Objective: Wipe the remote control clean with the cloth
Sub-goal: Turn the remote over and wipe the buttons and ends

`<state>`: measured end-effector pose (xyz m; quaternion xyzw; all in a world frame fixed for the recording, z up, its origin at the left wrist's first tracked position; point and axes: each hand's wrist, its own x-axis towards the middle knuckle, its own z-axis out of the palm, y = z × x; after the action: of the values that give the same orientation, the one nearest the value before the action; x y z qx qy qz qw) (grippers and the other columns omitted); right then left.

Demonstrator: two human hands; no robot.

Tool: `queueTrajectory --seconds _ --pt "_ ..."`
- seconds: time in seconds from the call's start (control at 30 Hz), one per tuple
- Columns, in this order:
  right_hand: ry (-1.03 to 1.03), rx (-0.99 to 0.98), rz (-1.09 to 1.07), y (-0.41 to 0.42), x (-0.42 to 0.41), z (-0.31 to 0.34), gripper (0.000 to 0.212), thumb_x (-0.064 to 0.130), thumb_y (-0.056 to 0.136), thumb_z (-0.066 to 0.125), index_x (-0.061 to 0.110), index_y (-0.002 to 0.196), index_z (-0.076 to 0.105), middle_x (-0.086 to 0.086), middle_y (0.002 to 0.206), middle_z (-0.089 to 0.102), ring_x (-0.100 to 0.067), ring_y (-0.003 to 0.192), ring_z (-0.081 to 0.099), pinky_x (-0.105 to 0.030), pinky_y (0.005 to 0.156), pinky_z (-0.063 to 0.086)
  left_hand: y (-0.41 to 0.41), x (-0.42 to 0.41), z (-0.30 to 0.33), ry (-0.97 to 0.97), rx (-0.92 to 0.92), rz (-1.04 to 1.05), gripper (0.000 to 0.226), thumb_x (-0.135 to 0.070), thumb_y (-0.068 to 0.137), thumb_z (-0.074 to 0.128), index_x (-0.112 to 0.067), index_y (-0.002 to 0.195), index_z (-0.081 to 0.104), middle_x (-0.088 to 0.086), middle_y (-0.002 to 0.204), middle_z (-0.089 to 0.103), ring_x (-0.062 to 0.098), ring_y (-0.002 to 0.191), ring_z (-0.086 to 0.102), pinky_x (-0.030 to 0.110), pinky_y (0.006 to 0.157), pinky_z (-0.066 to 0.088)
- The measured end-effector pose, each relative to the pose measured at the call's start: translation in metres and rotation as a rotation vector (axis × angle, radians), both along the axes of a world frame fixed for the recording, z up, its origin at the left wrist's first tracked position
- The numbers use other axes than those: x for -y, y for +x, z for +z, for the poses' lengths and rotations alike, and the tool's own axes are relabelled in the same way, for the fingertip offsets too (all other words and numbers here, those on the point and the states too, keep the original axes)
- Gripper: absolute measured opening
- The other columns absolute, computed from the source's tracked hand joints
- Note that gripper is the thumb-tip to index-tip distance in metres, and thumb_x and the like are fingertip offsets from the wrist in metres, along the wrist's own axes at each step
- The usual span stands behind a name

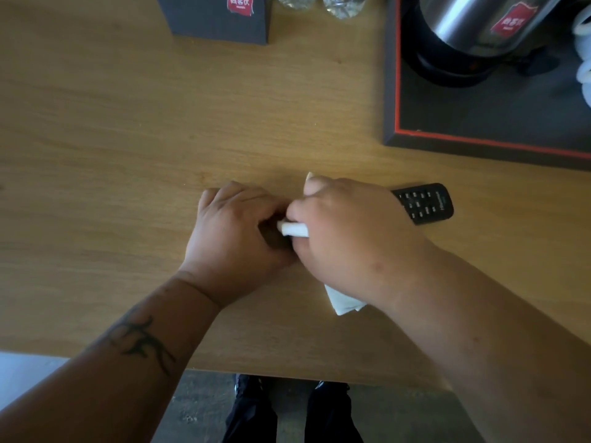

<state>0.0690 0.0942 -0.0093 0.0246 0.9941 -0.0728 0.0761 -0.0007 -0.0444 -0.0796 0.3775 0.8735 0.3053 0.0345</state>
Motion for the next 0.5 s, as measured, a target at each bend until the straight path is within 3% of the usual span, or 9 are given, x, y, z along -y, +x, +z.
queueTrajectory --seconds 0.07,0.13,0.3,0.5 --pt "-0.035 0.058 0.032 0.005 -0.008 0.006 0.019 0.035 0.089 0.054 0.031 0.091 0.073 0.006 0.085 0.056 -0.017 0.069 0.055 -0.029 0.051 0.032 -0.001 0.0 0.0 -0.025 0.008 -0.003 0.03 -0.057 0.067 0.065 -0.037 0.089 0.07 -0.016 0.079 0.063 0.015 0.091 0.056 0.035 0.083 0.035" --pt "-0.053 0.098 0.027 0.002 -0.012 0.011 0.021 0.037 0.089 0.053 0.03 0.089 0.072 0.006 0.086 0.056 -0.017 0.07 0.056 -0.029 0.053 0.037 -0.002 0.0 0.0 -0.022 0.008 -0.004 0.033 -0.061 0.065 0.064 -0.037 0.087 0.07 -0.016 0.077 0.061 0.012 0.089 0.053 0.033 0.083 0.033" --pt "-0.039 0.037 -0.042 -0.011 0.0 0.005 0.015 0.033 0.086 0.055 0.027 0.083 0.069 0.005 0.082 0.052 -0.016 0.063 0.05 -0.027 0.049 0.031 -0.001 0.0 -0.002 -0.002 0.01 0.026 0.025 -0.059 0.065 0.062 -0.038 0.07 0.05 -0.019 0.07 0.049 0.007 0.083 0.043 0.031 0.078 0.028" --pt "-0.061 -0.081 -0.222 -0.007 0.007 -0.005 0.014 0.036 0.084 0.06 0.025 0.081 0.067 0.006 0.078 0.056 -0.017 0.062 0.052 -0.027 0.049 0.032 -0.002 -0.001 -0.002 -0.002 0.001 0.03 0.029 -0.057 0.066 0.064 -0.042 0.073 0.04 -0.02 0.07 0.044 0.007 0.082 0.043 0.029 0.079 0.026"
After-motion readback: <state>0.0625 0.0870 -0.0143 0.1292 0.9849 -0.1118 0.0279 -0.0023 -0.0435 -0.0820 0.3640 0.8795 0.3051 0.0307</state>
